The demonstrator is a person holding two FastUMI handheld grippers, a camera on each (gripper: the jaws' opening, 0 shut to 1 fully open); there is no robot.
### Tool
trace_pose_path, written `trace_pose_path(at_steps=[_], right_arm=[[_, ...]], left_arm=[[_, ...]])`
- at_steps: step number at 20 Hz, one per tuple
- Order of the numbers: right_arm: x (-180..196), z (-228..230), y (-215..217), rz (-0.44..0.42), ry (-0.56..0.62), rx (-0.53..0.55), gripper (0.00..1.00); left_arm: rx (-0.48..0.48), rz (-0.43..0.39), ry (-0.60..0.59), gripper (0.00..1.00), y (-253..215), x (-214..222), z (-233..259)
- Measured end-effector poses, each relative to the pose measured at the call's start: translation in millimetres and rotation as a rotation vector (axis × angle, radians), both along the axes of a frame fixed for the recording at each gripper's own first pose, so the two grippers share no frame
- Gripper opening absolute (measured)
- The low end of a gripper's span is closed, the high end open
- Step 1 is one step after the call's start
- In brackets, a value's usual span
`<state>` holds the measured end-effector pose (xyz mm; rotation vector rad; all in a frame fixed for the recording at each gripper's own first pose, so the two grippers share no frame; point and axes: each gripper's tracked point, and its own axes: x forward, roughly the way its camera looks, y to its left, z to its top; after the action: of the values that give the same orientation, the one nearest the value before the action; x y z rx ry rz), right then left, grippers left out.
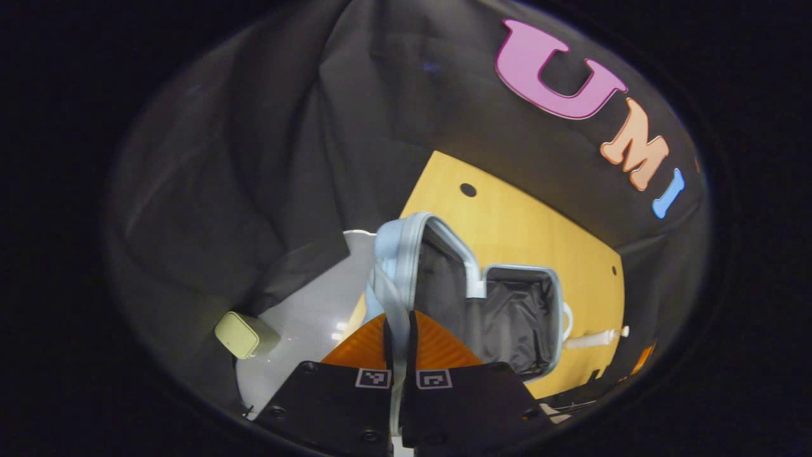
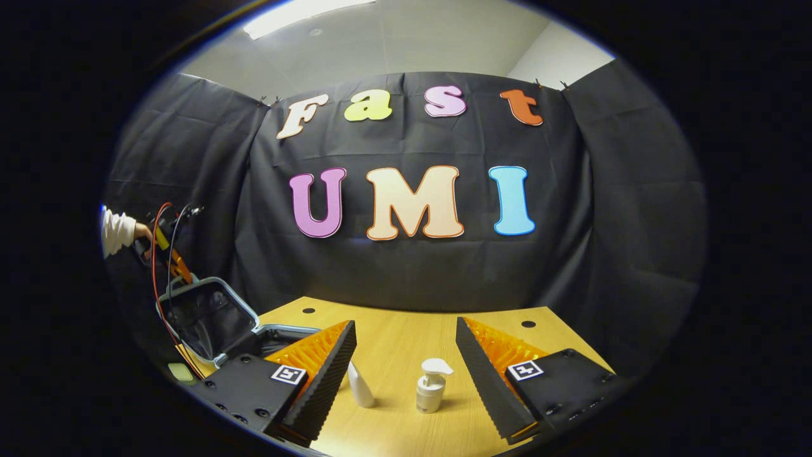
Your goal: First open the suitcase, pack the skin care products into it, and then close the suitcase.
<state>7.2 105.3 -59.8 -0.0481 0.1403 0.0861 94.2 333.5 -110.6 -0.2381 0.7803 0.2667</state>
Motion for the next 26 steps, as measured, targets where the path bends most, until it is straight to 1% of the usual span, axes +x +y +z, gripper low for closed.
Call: trace_pose_path(at_steps=[3,6,7,9,12,13,15,17,18,19,21,23,24,26], right_arm=[[2,-5,0,-0.022,0.012,0.013,0.99],[7,-12,3,-0.035,0.039,0.059,0.98],[8,-15,4,-0.041,0.048,0.079,0.99],[11,-20,6,-0.047,0.065,0.099,0.99],[16,-29,5,-0.053,0.085,0.085,0.99],[17,-31,6,-0.051,0.091,0.087,0.98],[18,-33,8,-0.048,0.098,0.09,0.98],[19,-35,7,-0.044,0.103,0.083,0.98],[20,-36,7,-0.043,0.104,0.08,0.98],[20,-37,5,-0.043,0.103,0.079,0.98],[20,-39,-1,-0.046,0.106,0.084,0.98],[19,-42,-7,-0.048,0.112,0.089,0.98],[18,-43,-10,-0.048,0.115,0.091,0.98],[15,-46,-16,-0.044,0.118,0.092,0.98]], left_arm=[[-0.014,0.026,0.016,0.0,33,-3,-43],[-0.083,0.053,0.03,0.0,46,-1,-89],[-0.073,0.069,0.038,0.0,54,-2,-102],[-0.105,0.077,0.034,0.0,60,-2,-125],[-0.125,0.083,0.041,0.0,67,-4,-150],[-0.117,0.087,0.051,0.0,70,-5,-157],[-0.113,0.09,0.027,0.0,75,-5,-157],[-0.112,0.108,0.046,0.05,78,-13,-161],[-0.113,0.108,0.053,0.23,76,-20,-161],[-0.098,0.111,0.048,0.35,78,-23,-159],[-0.036,0.143,0.023,0.59,85,-30,-145],[0.033,0.18,-0.035,0.84,88,-33,-121],[0.063,0.183,-0.081,0.96,83,-34,-105],[0.131,0.187,-0.169,0.96,66,-36,-70]])
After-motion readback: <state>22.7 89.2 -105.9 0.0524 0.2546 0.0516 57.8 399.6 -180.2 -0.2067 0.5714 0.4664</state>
